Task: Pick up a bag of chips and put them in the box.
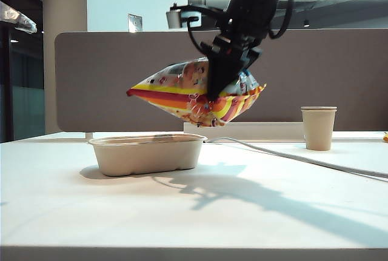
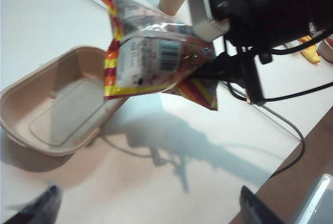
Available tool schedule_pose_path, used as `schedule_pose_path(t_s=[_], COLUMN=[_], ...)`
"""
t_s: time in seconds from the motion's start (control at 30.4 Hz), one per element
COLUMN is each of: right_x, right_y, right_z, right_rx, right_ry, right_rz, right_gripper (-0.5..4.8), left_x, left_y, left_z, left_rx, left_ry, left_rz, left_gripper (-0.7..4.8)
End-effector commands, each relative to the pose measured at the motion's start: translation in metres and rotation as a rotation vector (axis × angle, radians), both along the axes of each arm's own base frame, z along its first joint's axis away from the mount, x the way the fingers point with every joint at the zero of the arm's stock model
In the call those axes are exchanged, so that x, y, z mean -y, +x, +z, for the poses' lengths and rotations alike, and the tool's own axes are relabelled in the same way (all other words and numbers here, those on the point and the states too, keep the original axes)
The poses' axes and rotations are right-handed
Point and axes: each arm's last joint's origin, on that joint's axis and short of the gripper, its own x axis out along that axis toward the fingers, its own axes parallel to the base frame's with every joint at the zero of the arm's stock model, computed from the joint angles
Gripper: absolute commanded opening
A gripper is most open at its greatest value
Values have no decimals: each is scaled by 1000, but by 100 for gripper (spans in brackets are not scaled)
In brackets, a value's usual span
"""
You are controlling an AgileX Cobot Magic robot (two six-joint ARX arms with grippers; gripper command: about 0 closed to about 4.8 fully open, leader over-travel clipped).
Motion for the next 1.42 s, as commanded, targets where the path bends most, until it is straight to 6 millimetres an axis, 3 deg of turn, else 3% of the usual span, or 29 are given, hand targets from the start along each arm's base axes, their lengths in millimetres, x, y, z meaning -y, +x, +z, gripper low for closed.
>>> schedule_pose_path(t_s=[0.03, 0.4, 0.59, 1.42], right_x=[-8, -35, -44, -54], right_y=[4, 5, 14, 21], right_z=[1, 4, -8, -26], right_rx=[67, 276, 301, 391], right_ry=[2, 8, 26, -60], right_rz=[61, 254, 283, 491], right_gripper=[238, 237, 237, 237], left_x=[0, 0, 0, 0], left_y=[0, 0, 0, 0], left_z=[3, 3, 3, 3], left_rx=[21, 21, 21, 35], left_ry=[-2, -2, -2, 10], left_rz=[-6, -5, -5, -12], left_gripper=[445, 445, 445, 445])
